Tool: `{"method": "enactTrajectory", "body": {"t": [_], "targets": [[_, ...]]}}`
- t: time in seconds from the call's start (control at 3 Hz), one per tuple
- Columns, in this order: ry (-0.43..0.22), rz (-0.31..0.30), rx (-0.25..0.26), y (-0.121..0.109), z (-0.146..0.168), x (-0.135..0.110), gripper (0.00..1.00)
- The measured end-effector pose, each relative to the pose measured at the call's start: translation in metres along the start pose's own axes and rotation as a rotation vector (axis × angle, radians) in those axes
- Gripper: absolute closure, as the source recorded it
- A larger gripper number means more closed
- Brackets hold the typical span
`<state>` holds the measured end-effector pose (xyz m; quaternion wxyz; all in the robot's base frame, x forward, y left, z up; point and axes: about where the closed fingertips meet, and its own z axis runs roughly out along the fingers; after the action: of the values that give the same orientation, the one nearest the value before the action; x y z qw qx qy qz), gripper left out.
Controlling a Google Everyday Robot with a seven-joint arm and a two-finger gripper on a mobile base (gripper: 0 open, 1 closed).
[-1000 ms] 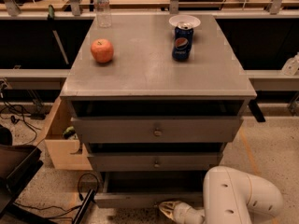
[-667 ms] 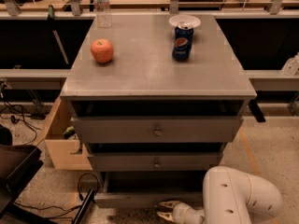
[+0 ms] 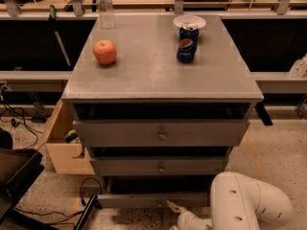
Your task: Close bottom drawer
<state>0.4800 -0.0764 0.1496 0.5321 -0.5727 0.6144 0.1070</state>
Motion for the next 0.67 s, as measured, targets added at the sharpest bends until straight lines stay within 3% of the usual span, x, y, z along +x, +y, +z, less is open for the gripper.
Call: {"method": "enactTrajectory", "body": {"t": [0.67], "targets": [[0.000,0.000,0.000,0.0011,-0.0005,-0.0004,0.40]]}}
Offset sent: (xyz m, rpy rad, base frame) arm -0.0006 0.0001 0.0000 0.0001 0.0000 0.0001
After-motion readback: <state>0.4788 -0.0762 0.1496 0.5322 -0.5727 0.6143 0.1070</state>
